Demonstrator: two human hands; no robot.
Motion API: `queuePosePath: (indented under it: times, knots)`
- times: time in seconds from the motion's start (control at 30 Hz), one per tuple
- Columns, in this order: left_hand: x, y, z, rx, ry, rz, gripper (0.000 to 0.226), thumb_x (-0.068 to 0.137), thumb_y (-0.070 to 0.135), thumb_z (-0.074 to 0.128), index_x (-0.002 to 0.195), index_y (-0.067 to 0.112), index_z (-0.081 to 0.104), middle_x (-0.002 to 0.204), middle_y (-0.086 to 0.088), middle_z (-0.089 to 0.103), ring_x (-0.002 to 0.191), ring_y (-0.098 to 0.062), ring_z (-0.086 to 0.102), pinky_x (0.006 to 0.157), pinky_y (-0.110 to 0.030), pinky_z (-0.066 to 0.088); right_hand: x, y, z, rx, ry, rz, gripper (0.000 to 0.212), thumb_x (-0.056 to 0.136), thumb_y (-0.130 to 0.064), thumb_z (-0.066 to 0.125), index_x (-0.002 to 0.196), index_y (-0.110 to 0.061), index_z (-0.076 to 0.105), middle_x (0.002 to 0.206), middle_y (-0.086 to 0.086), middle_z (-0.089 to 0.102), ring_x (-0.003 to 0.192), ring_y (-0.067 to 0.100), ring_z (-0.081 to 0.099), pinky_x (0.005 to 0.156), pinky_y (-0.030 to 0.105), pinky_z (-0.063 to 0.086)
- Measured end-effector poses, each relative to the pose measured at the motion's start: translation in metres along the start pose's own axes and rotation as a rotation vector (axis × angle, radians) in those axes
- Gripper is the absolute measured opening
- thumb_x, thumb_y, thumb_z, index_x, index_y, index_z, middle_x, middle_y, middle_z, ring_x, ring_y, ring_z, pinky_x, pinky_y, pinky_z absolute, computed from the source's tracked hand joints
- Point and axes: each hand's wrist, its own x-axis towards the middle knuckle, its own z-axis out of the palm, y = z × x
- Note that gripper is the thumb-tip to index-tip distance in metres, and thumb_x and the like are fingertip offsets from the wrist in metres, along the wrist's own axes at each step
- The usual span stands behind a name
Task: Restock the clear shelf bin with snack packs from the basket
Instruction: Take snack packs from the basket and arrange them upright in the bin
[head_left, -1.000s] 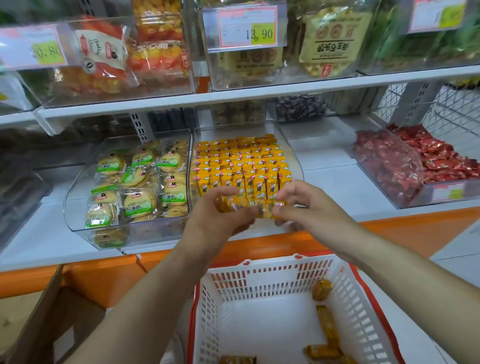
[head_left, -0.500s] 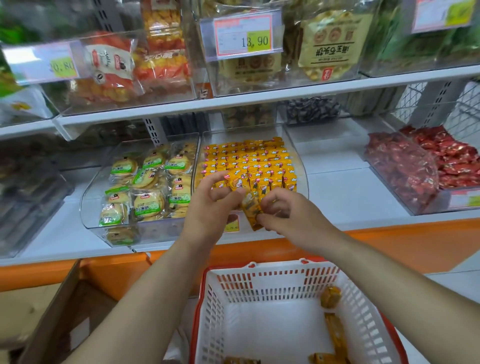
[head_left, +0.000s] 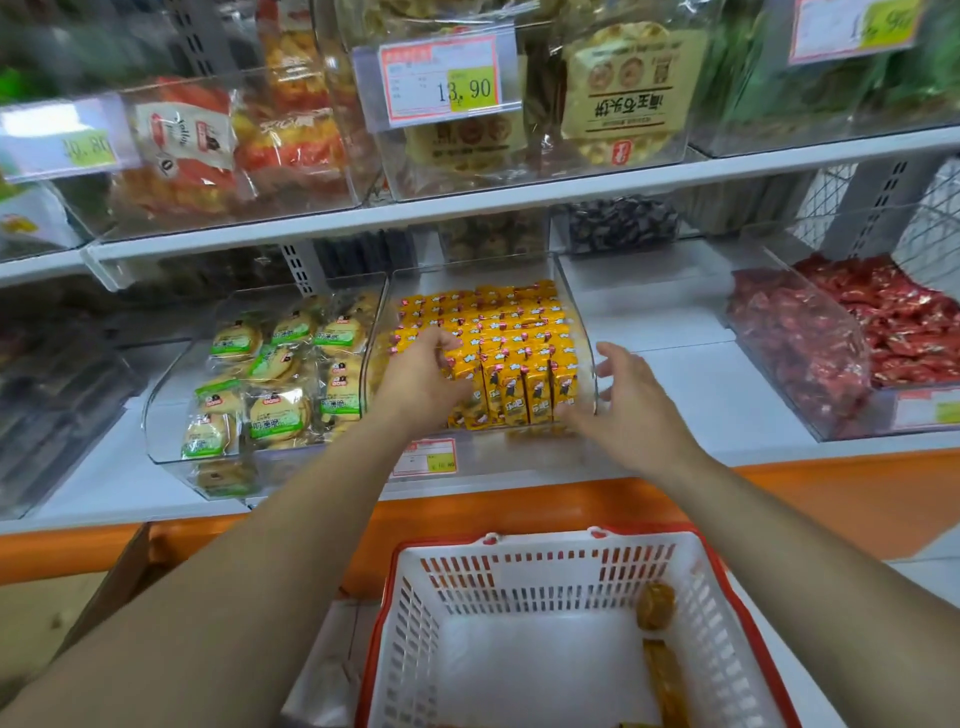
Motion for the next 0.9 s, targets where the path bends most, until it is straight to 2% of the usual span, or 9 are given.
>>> queuePosePath:
  times: [0.1, 0.17, 0.27, 0.33, 0.5, 0.6, 0.67, 0.8, 0.9]
  knots:
    - [0.012, -0.008, 0.017, 0.046, -0.053, 0.009, 0.040, 0.087, 0.016, 0.081, 0.114, 0.028, 0.054, 0.087, 0.003, 0.054, 0.071, -0.012, 0.052, 0.058, -0.028, 0.049, -0.002, 0.002, 0.007, 0.040, -0.069, -0.030, 0.085, 0.068, -0.047, 0.086, 0.138, -0.036, 0.039, 0.121, -0.010, 0.040, 0.115, 0.017, 0.055, 0.095, 0.042, 0.052]
    - [0.019, -0.011, 0.027, 0.028, -0.048, 0.016, 0.039, 0.086, 0.013, 0.081, 0.116, 0.024, 0.059, 0.083, 0.004, 0.052, 0.072, -0.015, 0.052, 0.062, -0.032, 0.050, -0.001, 0.003, 0.008, 0.033, -0.052, -0.018, 0.094, 0.064, -0.046, 0.089, 0.142, -0.035, 0.036, 0.127, -0.006, 0.041, 0.116, 0.017, 0.055, 0.096, 0.043, 0.053]
    - [0.027, -0.011, 0.036, -0.004, -0.061, -0.019, 0.036, 0.085, 0.012, 0.083, 0.111, 0.023, 0.061, 0.077, 0.005, 0.054, 0.065, -0.011, 0.052, 0.054, -0.025, 0.044, 0.002, 0.003, 0.013, 0.027, -0.006, 0.006, 0.097, 0.065, -0.042, 0.090, 0.143, -0.032, 0.034, 0.134, -0.002, 0.042, 0.115, 0.019, 0.057, 0.096, 0.043, 0.053]
    - [0.031, -0.011, 0.039, 0.014, -0.080, -0.044, 0.036, 0.084, 0.014, 0.084, 0.110, 0.025, 0.060, 0.076, 0.005, 0.058, 0.065, -0.009, 0.055, 0.055, -0.025, 0.046, 0.004, 0.003, 0.015, 0.004, 0.013, 0.012, 0.096, 0.066, -0.043, 0.090, 0.143, -0.030, 0.034, 0.134, -0.001, 0.043, 0.116, 0.018, 0.056, 0.095, 0.040, 0.052]
    - [0.031, -0.007, 0.041, 0.109, -0.078, -0.080, 0.039, 0.083, 0.023, 0.085, 0.109, 0.023, 0.056, 0.084, 0.002, 0.068, 0.083, -0.021, 0.066, 0.076, -0.036, 0.059, 0.006, 0.005, 0.017, -0.042, 0.023, 0.017, 0.093, 0.066, -0.049, 0.088, 0.141, -0.032, 0.035, 0.133, -0.004, 0.046, 0.116, 0.016, 0.055, 0.091, 0.036, 0.052]
    - [0.025, -0.004, 0.033, 0.095, -0.088, -0.133, 0.036, 0.085, 0.027, 0.083, 0.106, 0.020, 0.055, 0.099, -0.008, 0.071, 0.093, -0.027, 0.069, 0.080, -0.041, 0.060, 0.003, 0.003, 0.016, -0.096, 0.007, -0.015, 0.084, 0.068, -0.052, 0.085, 0.136, -0.035, 0.038, 0.131, -0.005, 0.048, 0.115, 0.015, 0.056, 0.082, 0.031, 0.048]
    - [0.015, 0.000, 0.024, 0.058, -0.088, -0.155, 0.034, 0.088, 0.027, 0.079, 0.111, 0.019, 0.055, 0.101, -0.007, 0.070, 0.094, -0.027, 0.068, 0.083, -0.040, 0.059, -0.001, 0.004, 0.012, -0.168, -0.033, -0.019, 0.082, 0.070, -0.055, 0.081, 0.136, -0.034, 0.039, 0.133, -0.003, 0.050, 0.118, 0.017, 0.056, 0.082, 0.033, 0.048]
    - [-0.024, 0.002, 0.000, 0.075, -0.033, 0.017, 0.021, 0.094, 0.025, 0.069, 0.110, 0.019, 0.058, 0.095, 0.001, 0.065, 0.081, -0.018, 0.063, 0.076, -0.036, 0.056, -0.020, 0.011, -0.005, -0.292, -0.133, 0.093, 0.088, 0.075, -0.059, 0.075, 0.147, -0.024, 0.035, 0.139, 0.002, 0.049, 0.123, 0.023, 0.054, 0.092, 0.040, 0.048]
    - [-0.065, 0.002, -0.009, 0.114, -0.078, 0.193, 0.010, 0.095, 0.024, 0.067, 0.099, 0.028, 0.060, 0.089, 0.011, 0.065, 0.076, -0.010, 0.065, 0.061, -0.027, 0.054, -0.042, 0.018, -0.024, -0.306, -0.169, 0.072, 0.063, 0.077, -0.054, 0.073, 0.131, -0.029, 0.054, 0.123, -0.007, 0.058, 0.104, 0.013, 0.059, 0.084, 0.032, 0.047]
